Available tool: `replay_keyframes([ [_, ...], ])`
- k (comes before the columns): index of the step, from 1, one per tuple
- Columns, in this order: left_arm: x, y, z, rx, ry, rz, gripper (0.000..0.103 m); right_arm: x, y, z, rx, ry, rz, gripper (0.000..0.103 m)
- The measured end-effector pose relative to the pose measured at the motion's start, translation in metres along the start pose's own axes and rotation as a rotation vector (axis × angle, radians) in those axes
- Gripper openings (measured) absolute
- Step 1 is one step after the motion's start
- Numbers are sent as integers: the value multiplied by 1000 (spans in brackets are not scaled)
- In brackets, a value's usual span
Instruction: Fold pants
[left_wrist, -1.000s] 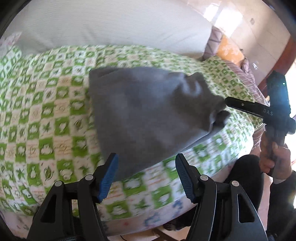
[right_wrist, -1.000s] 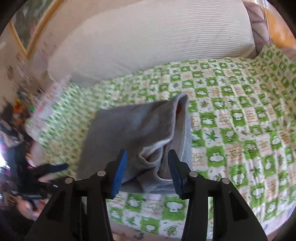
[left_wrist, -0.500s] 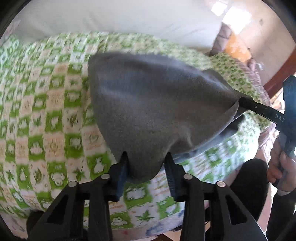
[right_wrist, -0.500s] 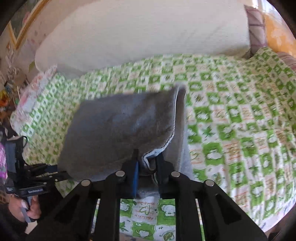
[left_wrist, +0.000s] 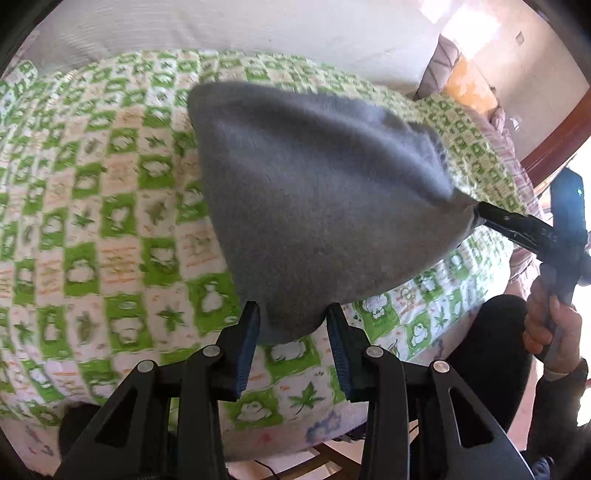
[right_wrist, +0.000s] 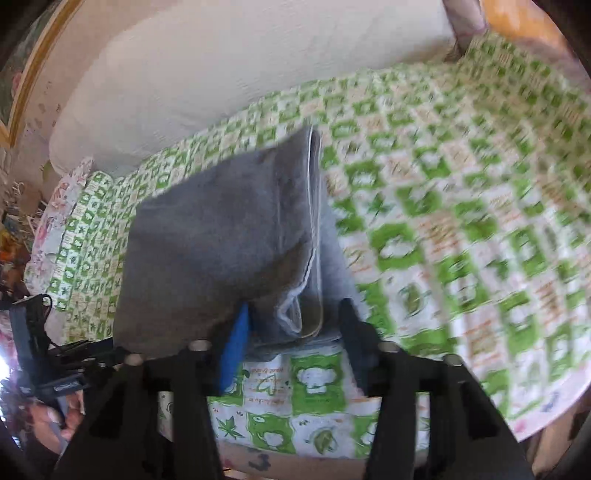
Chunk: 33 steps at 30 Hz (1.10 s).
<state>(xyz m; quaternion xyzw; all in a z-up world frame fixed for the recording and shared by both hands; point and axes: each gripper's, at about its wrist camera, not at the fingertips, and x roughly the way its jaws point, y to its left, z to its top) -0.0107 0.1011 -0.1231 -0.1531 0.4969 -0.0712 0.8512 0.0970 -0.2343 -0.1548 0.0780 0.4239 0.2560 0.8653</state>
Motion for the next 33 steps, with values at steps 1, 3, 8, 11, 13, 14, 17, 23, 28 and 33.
replay_keyframes([
  [1,-7,2,1,4,-16,11,38,-9,2,2,-8,-24,5,53],
  [3,-19,5,10,6,-49,22,42,-27,5,6,-14,-74,8,53],
  [8,-22,9,50,7,-120,66,48,-32,26,24,-37,-110,94,53],
  [11,-11,24,70,-31,-95,83,51,-16,58,29,-95,-73,157,53],
  [13,-6,34,72,-72,-84,66,51,0,86,39,-161,-35,198,53],
  [14,-2,37,69,-96,-72,44,51,6,95,44,-184,-23,208,53],
  [17,10,36,55,-141,-45,4,51,34,134,72,-291,37,250,53],
  [23,24,38,34,-278,-27,-52,52,107,203,123,-434,196,326,53],
  [28,28,54,50,-397,-82,-55,53,172,241,133,-544,337,300,53],
  [33,37,70,71,-420,-68,-55,56,204,244,131,-592,404,279,53],
])
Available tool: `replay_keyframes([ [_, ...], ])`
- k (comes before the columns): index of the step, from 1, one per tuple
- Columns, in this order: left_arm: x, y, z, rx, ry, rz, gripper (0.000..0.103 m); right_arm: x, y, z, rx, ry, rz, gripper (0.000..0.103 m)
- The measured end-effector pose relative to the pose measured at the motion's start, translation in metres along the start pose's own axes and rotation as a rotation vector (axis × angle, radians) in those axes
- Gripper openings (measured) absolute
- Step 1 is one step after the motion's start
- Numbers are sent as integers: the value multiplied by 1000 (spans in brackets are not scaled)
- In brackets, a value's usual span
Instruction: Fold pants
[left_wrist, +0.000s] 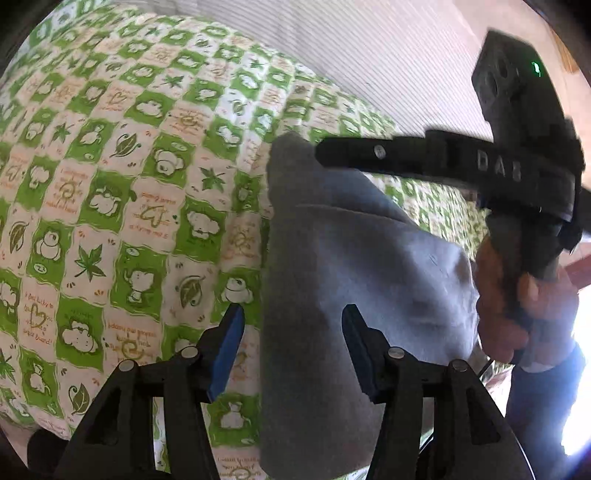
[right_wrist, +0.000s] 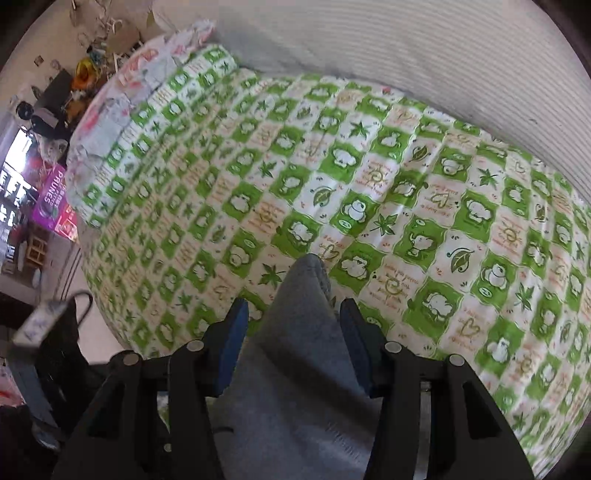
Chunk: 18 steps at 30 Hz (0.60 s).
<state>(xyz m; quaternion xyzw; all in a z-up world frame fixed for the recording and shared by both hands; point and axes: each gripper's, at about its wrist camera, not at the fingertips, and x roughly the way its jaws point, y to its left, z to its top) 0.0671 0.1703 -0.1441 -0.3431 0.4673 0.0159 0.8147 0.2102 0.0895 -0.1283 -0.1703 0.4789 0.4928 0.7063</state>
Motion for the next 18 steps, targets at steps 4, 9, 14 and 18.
replay_keyframes([
  [4,0,15,-31,-63,37,-36,61,13,-6,1,-22,39,21,53],
  [9,3,13,-61,-98,55,-70,63,21,-2,4,-64,59,20,52],
  [14,4,-14,-66,13,32,-52,22,30,3,1,-83,58,-25,15],
  [18,-7,-27,-72,50,-11,-46,18,3,2,6,-60,-42,-45,12],
])
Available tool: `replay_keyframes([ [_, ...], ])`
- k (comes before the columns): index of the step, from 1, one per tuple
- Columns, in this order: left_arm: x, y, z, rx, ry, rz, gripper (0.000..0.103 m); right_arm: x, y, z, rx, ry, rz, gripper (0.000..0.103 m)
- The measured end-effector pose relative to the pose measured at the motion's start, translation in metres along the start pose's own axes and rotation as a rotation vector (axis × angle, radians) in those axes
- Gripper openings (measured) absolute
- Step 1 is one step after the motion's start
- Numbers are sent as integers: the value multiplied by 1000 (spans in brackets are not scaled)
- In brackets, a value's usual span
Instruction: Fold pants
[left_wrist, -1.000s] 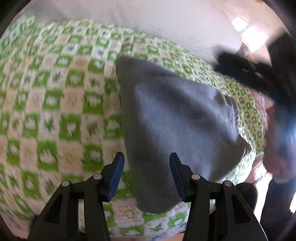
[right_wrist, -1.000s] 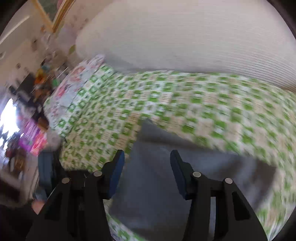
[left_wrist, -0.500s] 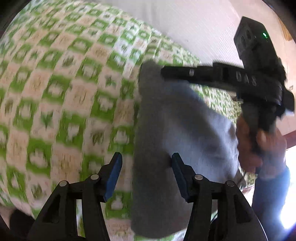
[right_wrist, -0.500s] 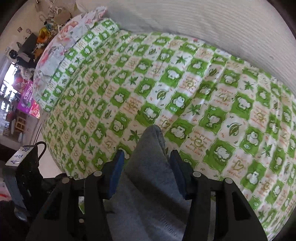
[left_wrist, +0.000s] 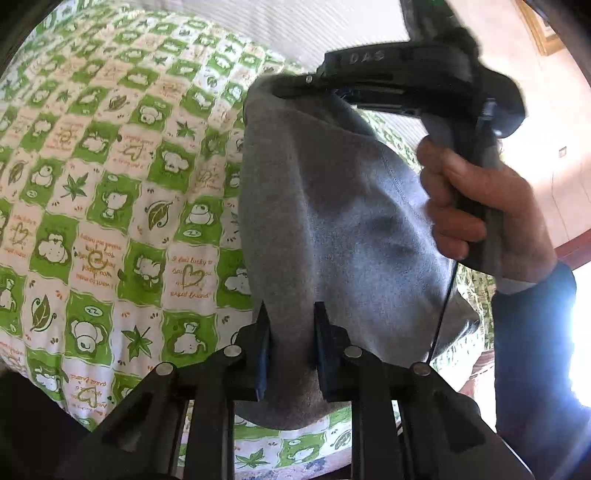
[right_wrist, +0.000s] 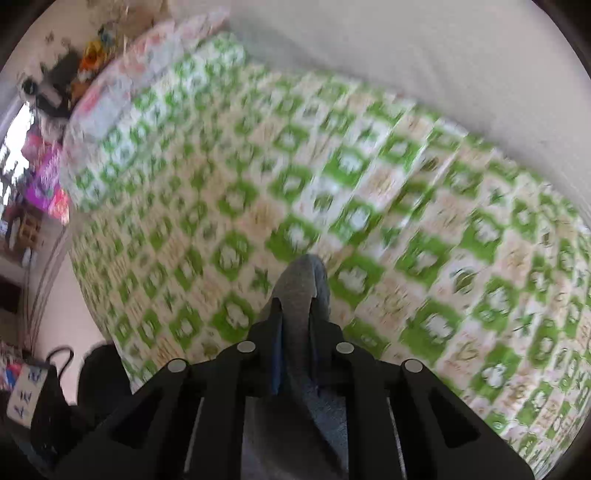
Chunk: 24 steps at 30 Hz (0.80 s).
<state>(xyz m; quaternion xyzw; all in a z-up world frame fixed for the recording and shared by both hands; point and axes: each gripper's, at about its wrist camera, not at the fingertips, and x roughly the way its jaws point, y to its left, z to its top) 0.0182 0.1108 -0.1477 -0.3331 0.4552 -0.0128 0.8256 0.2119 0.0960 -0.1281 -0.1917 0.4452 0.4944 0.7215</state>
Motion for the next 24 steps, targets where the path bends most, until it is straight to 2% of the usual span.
replay_keyframes([
  [2,2,6,-3,-29,12,-9,18,9,-14,-2,43,12,-7,12],
  [5,-1,6,-9,-7,4,14,18,31,-33,-11,111,52,-14,11],
  [8,-7,12,-21,-23,9,6,18,35,-41,-13,165,33,-6,11],
  [14,-23,5,-40,9,-28,25,18,29,-34,-11,148,-14,-95,11],
  [15,-20,5,-42,15,-22,30,18,27,-34,-10,156,-28,-78,11],
  [17,-23,12,-48,-33,1,25,28,33,-28,-11,144,-24,-49,12],
  [19,-31,19,-44,-96,5,-3,40,24,-26,-15,153,-67,-51,20],
  [20,-38,21,-42,-100,-14,12,40,14,-27,-18,168,-97,-46,23],
  [22,-53,20,-39,-88,-56,61,43,-22,-26,-33,212,-196,-39,42],
  [24,-62,17,-33,-79,-76,59,43,-61,-26,-56,244,-287,-27,47],
])
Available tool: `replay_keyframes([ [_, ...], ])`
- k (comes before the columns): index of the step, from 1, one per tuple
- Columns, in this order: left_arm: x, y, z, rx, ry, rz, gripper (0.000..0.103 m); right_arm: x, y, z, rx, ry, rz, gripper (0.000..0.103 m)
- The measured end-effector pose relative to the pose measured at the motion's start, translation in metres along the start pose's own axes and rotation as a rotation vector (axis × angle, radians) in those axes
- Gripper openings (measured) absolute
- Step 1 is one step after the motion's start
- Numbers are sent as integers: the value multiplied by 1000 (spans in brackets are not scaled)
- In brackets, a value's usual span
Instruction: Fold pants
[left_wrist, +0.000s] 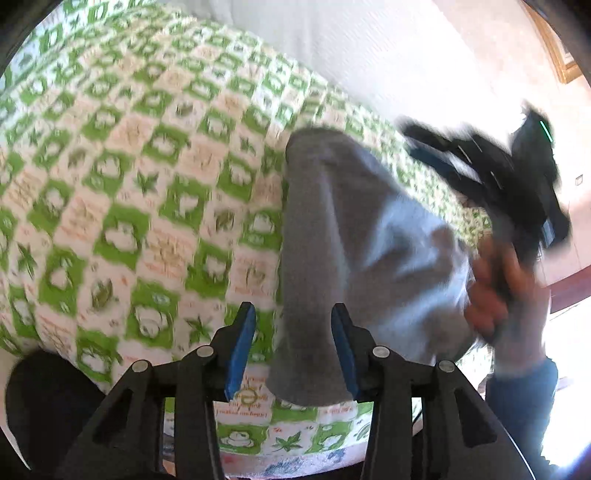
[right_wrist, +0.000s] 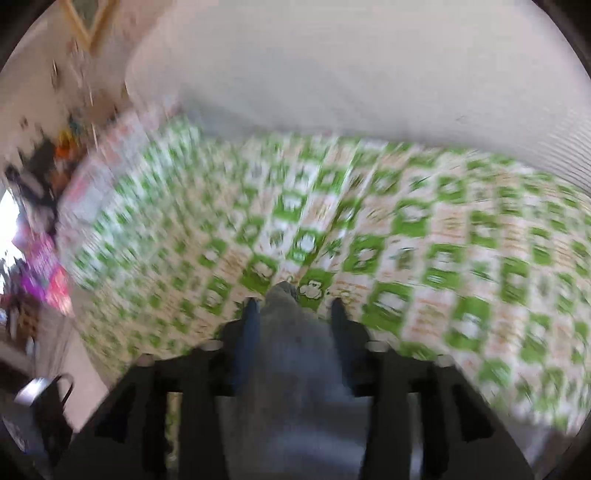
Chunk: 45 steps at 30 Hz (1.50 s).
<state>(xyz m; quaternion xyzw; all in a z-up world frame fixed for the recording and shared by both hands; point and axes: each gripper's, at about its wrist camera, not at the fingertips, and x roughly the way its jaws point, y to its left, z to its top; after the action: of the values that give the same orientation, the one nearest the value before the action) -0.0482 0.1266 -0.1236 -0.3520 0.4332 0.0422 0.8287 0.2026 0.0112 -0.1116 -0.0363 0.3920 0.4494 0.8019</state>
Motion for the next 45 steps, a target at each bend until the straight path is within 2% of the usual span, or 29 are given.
replay_keyframes([
  [3,-3,-11,9,20,-22,-30,46,-44,-11,-27,40,-38,29,47],
  [8,19,-37,32,106,-8,-66,49,-77,-37,-80,131,-6,-11,47],
  [13,54,-68,51,184,13,-77,49,-104,-60,-119,208,-14,-24,47],
  [15,77,-80,62,205,40,-76,49,-108,-66,-130,221,-4,-56,47],
  [16,91,-85,68,222,71,-68,54,-108,-71,-135,233,7,-91,46],
  [17,106,-86,73,239,97,-45,54,-109,-77,-141,244,18,-141,44],
  [18,119,-88,78,250,100,11,54,-110,-84,-147,252,21,-187,40],
  [19,132,-86,83,252,111,47,53,-110,-90,-150,261,18,-215,22],
  [20,140,-83,86,239,137,48,53,-111,-100,-156,295,10,-233,14],
  [21,141,-80,88,221,137,33,53,-113,-107,-160,329,-2,-225,7],
  [23,122,-82,86,235,123,17,54,-122,-115,-165,388,-39,-171,8],
  [24,111,-83,82,257,105,20,56,-128,-115,-166,405,-51,-164,13],
  [26,87,-78,71,290,57,39,66,-141,-109,-166,398,-89,-189,17],
  [27,81,-74,69,285,44,48,74,-148,-107,-166,396,-113,-202,30],
  [28,72,-66,63,274,32,52,75,-153,-105,-166,399,-131,-209,58],
  [30,64,-51,54,245,18,58,75,-160,-103,-166,406,-156,-258,84],
  [33,64,-31,46,200,23,84,75,-157,-108,-167,410,-152,-292,84],
  [38,83,-9,35,131,105,71,75,-132,-124,-175,456,-64,-254,84],
  [41,90,-2,31,111,133,41,77,-120,-131,-186,485,-36,-171,84],
  [45,100,-7,29,89,159,-19,78,-118,-139,-194,530,-67,-108,83],
])
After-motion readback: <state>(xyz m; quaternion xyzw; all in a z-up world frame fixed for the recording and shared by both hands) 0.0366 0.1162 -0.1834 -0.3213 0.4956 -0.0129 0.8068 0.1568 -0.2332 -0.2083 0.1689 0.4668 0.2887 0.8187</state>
